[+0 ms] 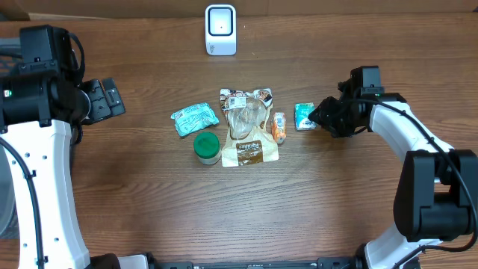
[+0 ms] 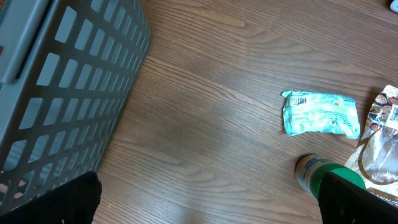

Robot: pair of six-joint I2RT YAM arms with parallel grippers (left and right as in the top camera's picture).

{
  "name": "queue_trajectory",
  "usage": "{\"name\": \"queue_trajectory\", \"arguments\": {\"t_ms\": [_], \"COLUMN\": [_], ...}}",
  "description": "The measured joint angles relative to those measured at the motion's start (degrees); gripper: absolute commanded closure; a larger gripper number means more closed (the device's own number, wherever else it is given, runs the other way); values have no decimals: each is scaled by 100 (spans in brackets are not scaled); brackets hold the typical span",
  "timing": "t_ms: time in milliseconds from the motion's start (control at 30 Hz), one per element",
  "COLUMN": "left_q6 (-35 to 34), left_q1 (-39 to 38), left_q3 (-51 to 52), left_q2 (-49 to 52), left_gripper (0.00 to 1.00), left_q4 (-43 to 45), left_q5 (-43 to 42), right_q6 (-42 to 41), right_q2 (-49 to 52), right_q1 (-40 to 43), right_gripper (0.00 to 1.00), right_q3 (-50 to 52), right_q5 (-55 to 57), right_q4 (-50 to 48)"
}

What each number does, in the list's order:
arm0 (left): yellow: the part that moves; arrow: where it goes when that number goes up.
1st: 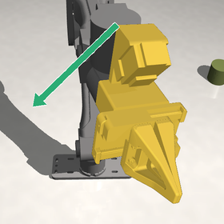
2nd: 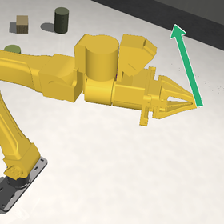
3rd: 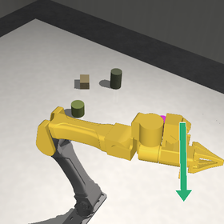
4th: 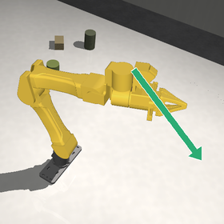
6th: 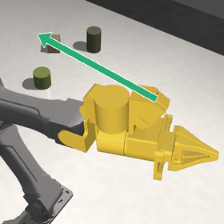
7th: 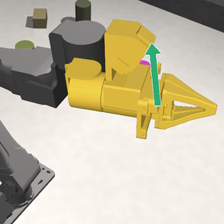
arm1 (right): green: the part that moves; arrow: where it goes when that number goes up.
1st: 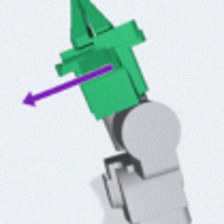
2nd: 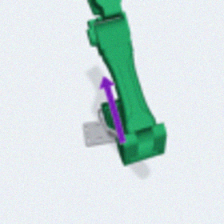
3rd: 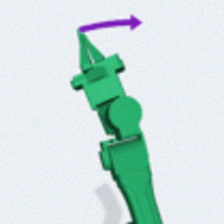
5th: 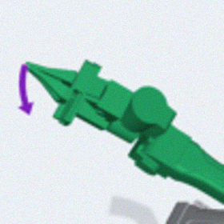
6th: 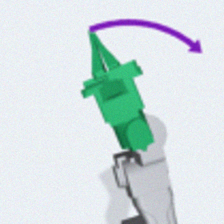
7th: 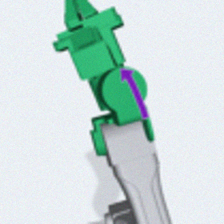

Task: Scan the item barcode
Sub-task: 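Close the right gripper on the Kleenex pack and lift it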

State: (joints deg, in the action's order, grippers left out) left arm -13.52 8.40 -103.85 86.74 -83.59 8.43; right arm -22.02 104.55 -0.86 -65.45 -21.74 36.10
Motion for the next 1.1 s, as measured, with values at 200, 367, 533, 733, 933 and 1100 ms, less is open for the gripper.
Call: {"name": "queue_trajectory", "arguments": {"t_ms": [200,367,533,733,933,1100], "left_q6": [0,0,0,0,2,0], "left_q1": [0,0,0,0,0,0], "left_q3": [0,0,0,0,0,0], "left_q2": [0,0,0,0,0,0], "left_gripper": [0,0,0,0,1,1], "left_q4": [0,2,0,0,0,0], "left_q5": [2,2,2,0,2,2], "right_q6": [153,177,144,-22,157,278], "right_q2": [258,601,614,608,254,-568], "right_q1": [-42,-39,-39,11,122,157], "right_gripper": [67,81,96,96,96,96], "right_q3": [66,90,83,83,52,-101], "right_q5": [-61,-166,-308,-531,-1631,-3322], "right_q4": [-413,-503,-514,-372,310,2]}}
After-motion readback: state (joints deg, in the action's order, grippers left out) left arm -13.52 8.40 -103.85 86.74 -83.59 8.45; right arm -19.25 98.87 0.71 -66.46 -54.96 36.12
